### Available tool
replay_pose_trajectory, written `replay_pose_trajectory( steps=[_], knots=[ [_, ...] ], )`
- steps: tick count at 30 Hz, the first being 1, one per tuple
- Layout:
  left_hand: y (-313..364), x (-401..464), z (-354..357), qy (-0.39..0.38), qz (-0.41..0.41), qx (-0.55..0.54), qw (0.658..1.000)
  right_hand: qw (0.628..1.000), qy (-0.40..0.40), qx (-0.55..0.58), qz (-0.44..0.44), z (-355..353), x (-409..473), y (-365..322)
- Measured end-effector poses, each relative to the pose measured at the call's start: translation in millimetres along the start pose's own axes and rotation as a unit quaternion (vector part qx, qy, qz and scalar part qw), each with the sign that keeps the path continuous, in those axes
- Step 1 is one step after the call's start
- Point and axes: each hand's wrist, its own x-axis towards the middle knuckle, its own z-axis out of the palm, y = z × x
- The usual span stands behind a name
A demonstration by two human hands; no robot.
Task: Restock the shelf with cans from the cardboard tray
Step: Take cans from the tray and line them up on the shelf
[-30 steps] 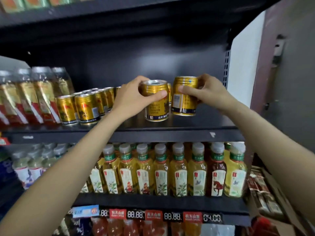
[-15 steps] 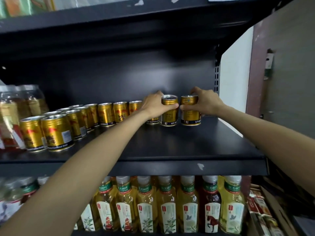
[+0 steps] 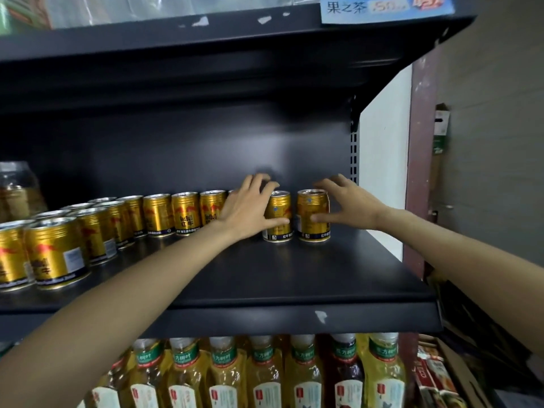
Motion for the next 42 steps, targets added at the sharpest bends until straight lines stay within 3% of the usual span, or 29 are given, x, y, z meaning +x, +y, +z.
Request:
replay_pose_trajectory(
  steps=[3, 6, 17, 26, 29, 36, 42],
  knots=[
    [-9.0, -4.2, 1.3, 0.026, 0.079, 0.041, 0.996, 0.996, 0.004, -0.043, -0.082, -1.4, -8.5, 7.4],
    [-13.3, 3.6, 4.8, 0.012, 0.098, 0.031, 0.995, 0.992, 0.028, -0.086, -0.085, 1.7, -3.8, 4.5],
    [-26.5, 28.0, 25.7, -0.06, 0.054, 0.072, 0.994, 0.985, 0.029, -0.162, -0.06, 23.4, 42.4, -14.0],
    [-31.1, 23.8, 31.8, -0.039, 0.016, 0.01, 0.999, 0.98, 0.037, -0.19, -0.041, 36.3, 63.5, -20.4],
    [-28.6, 23.7, 32.0, -0.037, 0.008, 0.017, 0.999, 0.985, 0.03, -0.167, -0.027, 37.6, 66.0, -23.4],
    [-19.5, 22.1, 31.6, -0.035, 0.004, 0.074, 0.997, 0.97, 0.043, -0.239, -0.03, 44.2, 63.0, -25.3],
    [-9.1, 1.2, -6.0, 0.014, -0.004, 0.013, 1.0, 0.981, 0.09, -0.167, -0.047, 16.1, 26.2, -33.9]
  ],
)
